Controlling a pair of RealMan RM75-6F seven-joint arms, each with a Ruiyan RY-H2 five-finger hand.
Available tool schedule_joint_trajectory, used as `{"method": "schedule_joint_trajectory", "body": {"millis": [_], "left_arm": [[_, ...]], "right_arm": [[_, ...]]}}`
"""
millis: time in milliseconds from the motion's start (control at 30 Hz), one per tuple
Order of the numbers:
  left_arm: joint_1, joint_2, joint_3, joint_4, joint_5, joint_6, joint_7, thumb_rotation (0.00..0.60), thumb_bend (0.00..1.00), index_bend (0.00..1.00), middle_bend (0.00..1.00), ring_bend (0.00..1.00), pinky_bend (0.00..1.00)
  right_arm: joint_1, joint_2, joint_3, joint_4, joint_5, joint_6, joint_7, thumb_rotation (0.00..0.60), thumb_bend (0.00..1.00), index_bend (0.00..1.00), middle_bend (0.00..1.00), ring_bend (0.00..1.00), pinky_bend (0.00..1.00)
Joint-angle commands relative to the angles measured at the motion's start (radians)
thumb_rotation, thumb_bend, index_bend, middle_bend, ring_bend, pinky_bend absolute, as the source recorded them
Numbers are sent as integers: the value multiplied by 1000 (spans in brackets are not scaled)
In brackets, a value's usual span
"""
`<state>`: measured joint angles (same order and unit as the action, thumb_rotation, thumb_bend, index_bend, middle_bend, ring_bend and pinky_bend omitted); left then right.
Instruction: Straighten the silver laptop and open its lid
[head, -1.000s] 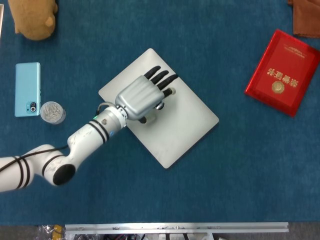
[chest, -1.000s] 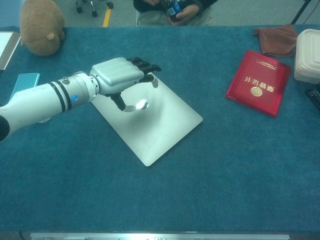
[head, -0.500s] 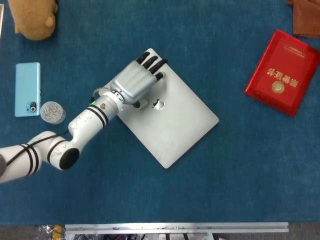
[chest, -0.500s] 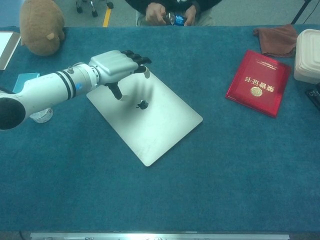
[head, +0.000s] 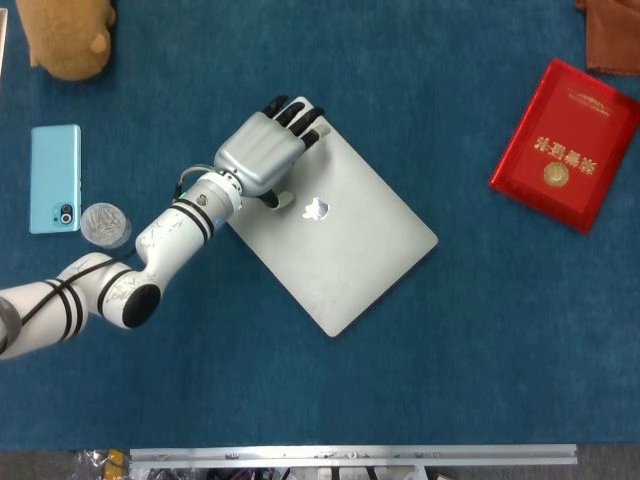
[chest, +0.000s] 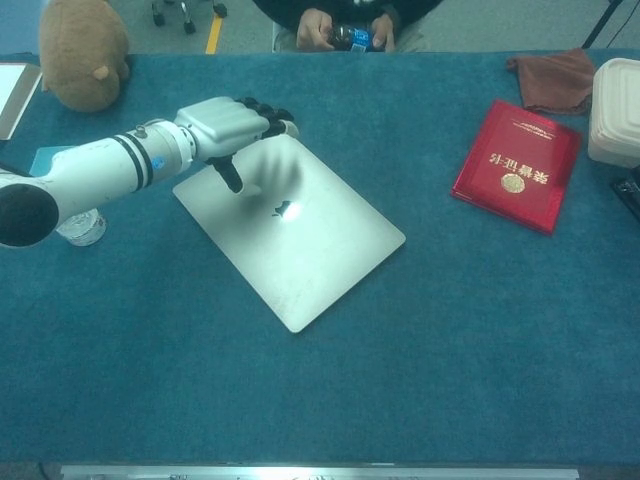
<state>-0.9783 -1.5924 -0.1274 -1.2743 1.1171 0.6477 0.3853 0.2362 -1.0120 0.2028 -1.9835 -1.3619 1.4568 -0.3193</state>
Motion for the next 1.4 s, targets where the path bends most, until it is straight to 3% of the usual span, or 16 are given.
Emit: {"method": "schedule_joint_trajectory", "body": {"millis": [33, 300, 467, 667, 867, 1400], "left_arm": [[2, 6, 13, -14, 20, 13, 2, 488, 257, 51, 0, 0, 0], [63, 103, 62, -118, 96, 102, -26, 517, 257, 51, 0, 0, 0], [122, 179, 106, -213, 150, 178, -32, 593, 256, 22, 0, 0, 0], [205, 229, 178, -338, 202, 268, 3, 600, 257, 0, 0, 0, 0], [267, 226, 235, -413, 234, 319, 68, 600, 257, 0, 0, 0, 0], [329, 133, 260, -474, 243, 335, 178, 600, 257, 0, 0, 0, 0]], "right_arm": [[0, -1, -3, 0, -1, -2, 0, 600, 127, 0, 18, 0, 26], [0, 3, -6, 10, -7, -4, 12, 600, 127, 0, 18, 0, 26], [-3, 3, -11, 18, -11, -4, 21, 600, 127, 0, 18, 0, 26], [-2, -3, -15, 31, -16, -10, 36, 600, 127, 0, 18, 0, 26], [7, -9, -14, 41, -17, -22, 44, 600, 127, 0, 18, 0, 26], [4, -6, -19, 57, -24, -23, 74, 600, 127, 0, 18, 0, 26]]}}
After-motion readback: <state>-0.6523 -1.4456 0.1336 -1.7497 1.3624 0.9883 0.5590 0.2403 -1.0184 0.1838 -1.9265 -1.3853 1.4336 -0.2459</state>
